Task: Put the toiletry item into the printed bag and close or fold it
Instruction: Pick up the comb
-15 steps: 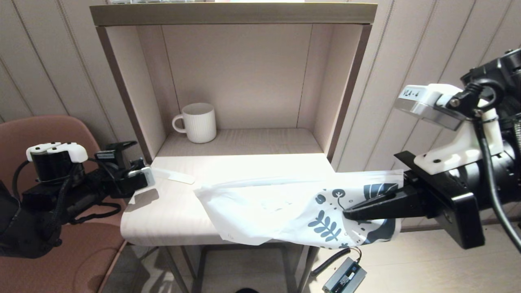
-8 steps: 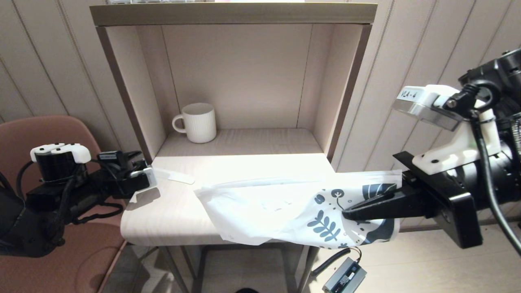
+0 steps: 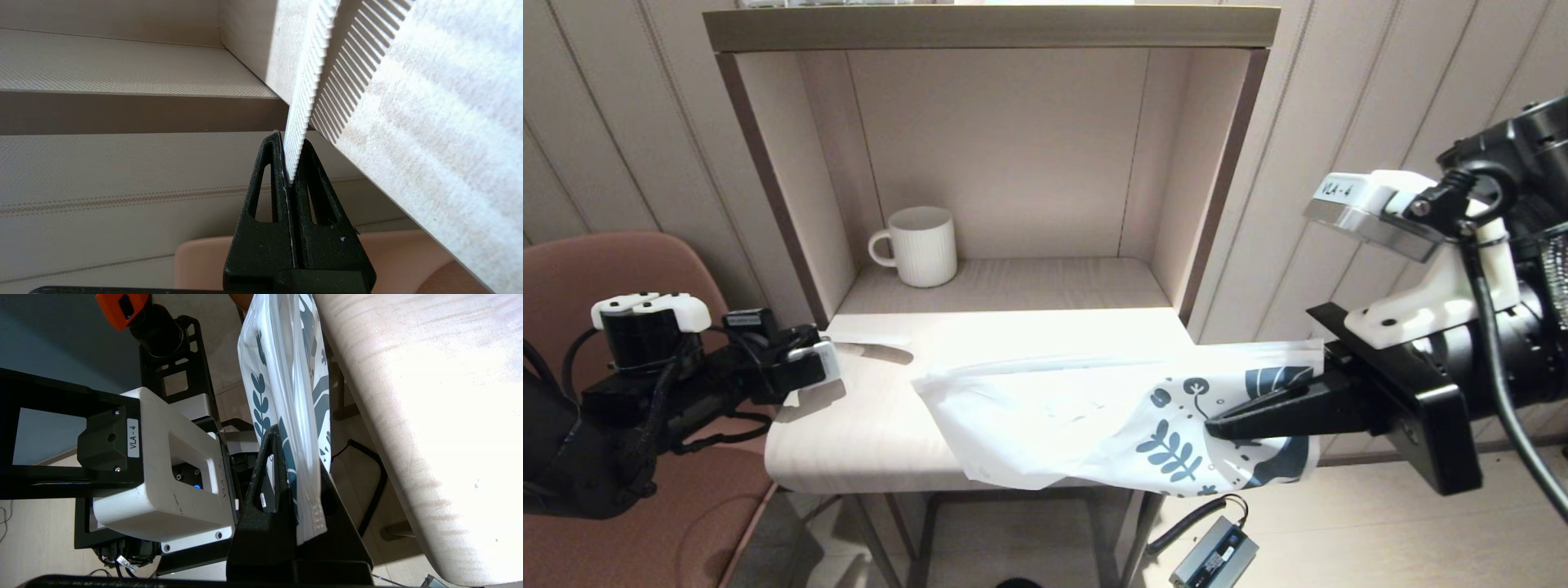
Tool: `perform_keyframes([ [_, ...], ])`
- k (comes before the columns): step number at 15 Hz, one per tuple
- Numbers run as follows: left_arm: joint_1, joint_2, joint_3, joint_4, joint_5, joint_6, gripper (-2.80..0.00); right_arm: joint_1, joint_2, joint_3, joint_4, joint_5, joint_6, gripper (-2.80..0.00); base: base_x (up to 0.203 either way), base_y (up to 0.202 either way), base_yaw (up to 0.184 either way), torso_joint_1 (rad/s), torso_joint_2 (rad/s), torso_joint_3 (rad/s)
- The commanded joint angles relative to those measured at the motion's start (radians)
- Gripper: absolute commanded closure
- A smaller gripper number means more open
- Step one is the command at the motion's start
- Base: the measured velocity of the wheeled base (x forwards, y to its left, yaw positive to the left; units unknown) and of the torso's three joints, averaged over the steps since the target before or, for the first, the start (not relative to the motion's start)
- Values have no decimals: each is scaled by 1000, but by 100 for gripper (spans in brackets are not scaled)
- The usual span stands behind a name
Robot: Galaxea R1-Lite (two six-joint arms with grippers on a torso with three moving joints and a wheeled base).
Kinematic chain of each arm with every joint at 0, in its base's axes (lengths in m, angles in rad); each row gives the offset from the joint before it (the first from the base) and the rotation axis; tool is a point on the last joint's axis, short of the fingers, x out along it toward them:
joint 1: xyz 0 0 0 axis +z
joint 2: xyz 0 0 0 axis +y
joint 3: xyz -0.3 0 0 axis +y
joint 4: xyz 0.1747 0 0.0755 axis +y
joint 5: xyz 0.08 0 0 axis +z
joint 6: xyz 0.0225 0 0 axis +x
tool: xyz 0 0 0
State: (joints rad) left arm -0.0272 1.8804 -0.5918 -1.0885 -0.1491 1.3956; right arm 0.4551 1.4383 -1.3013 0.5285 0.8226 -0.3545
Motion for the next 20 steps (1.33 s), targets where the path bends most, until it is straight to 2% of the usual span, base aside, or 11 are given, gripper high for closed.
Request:
perform_keyframes([
  [1,0,-4,2,-7,-1,-3,0,0,2,0,2,4,-3,0,0,0,0,0,0,0],
  [5,0,-130,-9,49,3,-122,0,2,-12,-7,2,4,-1,0,0,0,0,0,0,0],
  [8,0,-313,-43,285,2,-200,0,2,-44,0,5,3,0,0,0,0,0,0,0,0],
  [10,0,-426,-117,561,-9,-271,0,2,-59,0,7,3,3,0,0,0,0,0,0,0],
  [12,0,-495,-240,828,-54,-361,0,5,-66,0,5,-4,24,0,0,0,0,0,0,0],
  [14,0,-522,-392,1045,-111,-419,0,5,-75,-4,7,-8,28,0,0,0,0,0,0,0],
  [16,0,-532,-616,1325,-181,-456,0,18,-61,-17,5,-28,25,0,0,0,0,0,0,0],
  [18,-8,-524,-828,1586,-236,-457,0,72,-31,-36,5,-119,20,0,0,0,0,0,0,0],
  [19,-28,-510,-945,1727,-256,-442,0,110,-5,-50,4,-214,16,0,0,0,0,0,0,0],
  [20,-50,-494,-1032,1834,-265,-422,0,151,14,-63,3,-276,9,0,0,0,0,0,0,0],
])
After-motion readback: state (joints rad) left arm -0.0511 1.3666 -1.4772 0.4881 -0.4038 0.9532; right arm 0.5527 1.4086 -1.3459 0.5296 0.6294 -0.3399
